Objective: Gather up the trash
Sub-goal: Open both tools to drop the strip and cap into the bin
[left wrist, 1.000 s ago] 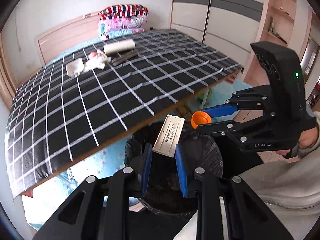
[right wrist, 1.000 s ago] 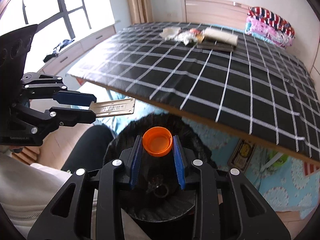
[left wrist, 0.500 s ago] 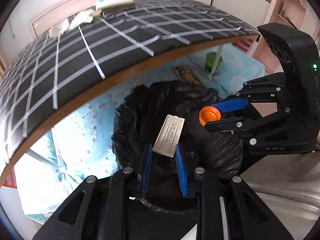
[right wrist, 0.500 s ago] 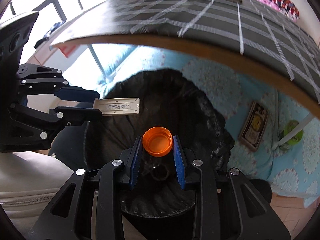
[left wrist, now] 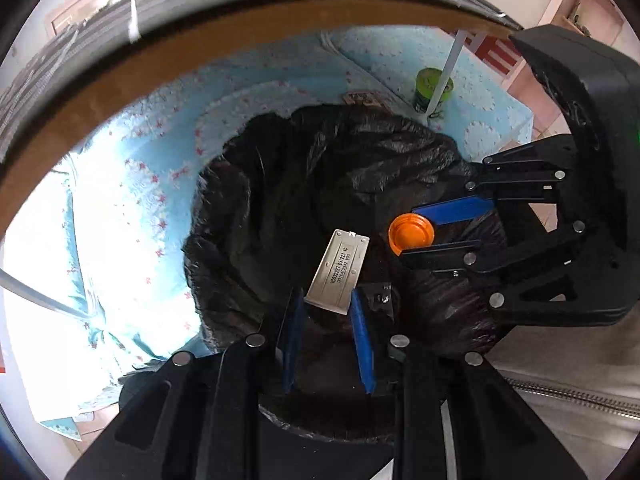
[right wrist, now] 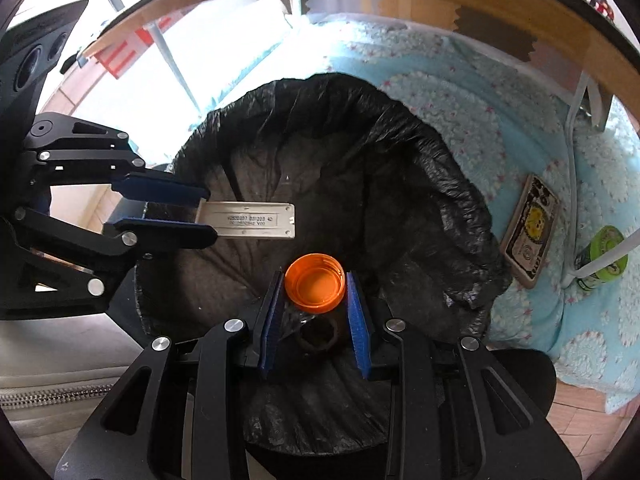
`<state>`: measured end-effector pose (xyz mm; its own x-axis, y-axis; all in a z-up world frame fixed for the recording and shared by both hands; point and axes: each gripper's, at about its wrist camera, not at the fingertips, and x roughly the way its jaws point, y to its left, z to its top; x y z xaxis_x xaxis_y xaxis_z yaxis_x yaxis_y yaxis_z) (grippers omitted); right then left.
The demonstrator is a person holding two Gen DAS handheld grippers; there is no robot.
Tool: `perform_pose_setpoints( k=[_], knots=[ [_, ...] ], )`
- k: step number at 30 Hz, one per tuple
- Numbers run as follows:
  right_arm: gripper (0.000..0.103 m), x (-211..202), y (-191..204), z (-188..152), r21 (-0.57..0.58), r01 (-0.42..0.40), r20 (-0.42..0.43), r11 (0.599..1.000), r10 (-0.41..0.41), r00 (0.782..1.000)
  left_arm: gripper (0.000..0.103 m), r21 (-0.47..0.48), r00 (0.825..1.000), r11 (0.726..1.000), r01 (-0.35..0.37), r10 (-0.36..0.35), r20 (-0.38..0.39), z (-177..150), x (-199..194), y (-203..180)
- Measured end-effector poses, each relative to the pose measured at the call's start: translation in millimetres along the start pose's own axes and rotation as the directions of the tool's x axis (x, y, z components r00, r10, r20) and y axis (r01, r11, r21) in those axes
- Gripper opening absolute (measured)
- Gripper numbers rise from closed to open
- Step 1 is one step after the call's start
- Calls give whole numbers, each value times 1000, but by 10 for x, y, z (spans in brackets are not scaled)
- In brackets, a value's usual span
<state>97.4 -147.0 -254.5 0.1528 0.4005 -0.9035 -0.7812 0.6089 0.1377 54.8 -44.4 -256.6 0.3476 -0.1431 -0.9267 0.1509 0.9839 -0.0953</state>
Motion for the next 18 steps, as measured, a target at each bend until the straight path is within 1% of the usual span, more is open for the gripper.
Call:
perform_pose_setpoints(
  k=[7, 12, 13, 14, 15, 16, 17, 18],
  knots=[
    [31, 82, -47, 14, 4, 5, -29, 1000, -5, 1000, 24, -4, 1000, 1000, 9, -9, -30, 16, 102, 20],
    [31, 74, -54, 24, 6, 2, -23, 1000, -2, 1000, 24, -2, 999, 1000, 10, -10, -38, 39, 136, -19],
    [32, 74, -56, 30, 7, 0, -21, 1000, 0, 1000, 24, -6, 999, 1000, 12, -12, -40, 44, 133, -17],
    [36, 67, -58, 32, 8, -1, -18, 1000, 2, 1000, 24, -9, 999, 1000, 14, -14, -42, 52, 141, -7],
    [40, 60, -59, 36, 9, -1, -15, 1000, 1, 1000, 26, -14, 999, 1000, 16, -17, -44, 59, 137, 0],
    [41, 45, -59, 35, 11, 1, -9, 1000, -1, 1000, 31, -16, 999, 1000, 18, -19, -42, 61, 129, -6],
    [42, 31, -60, 35, 11, 1, -4, 1000, -1, 1000, 42, -16, 999, 1000, 20, -20, -39, 62, 120, -10],
    [42, 15, -59, 38, 11, 0, 1, 1000, 0, 1000, 48, -15, 999, 1000, 20, -20, -31, 64, 94, -16]
  ],
)
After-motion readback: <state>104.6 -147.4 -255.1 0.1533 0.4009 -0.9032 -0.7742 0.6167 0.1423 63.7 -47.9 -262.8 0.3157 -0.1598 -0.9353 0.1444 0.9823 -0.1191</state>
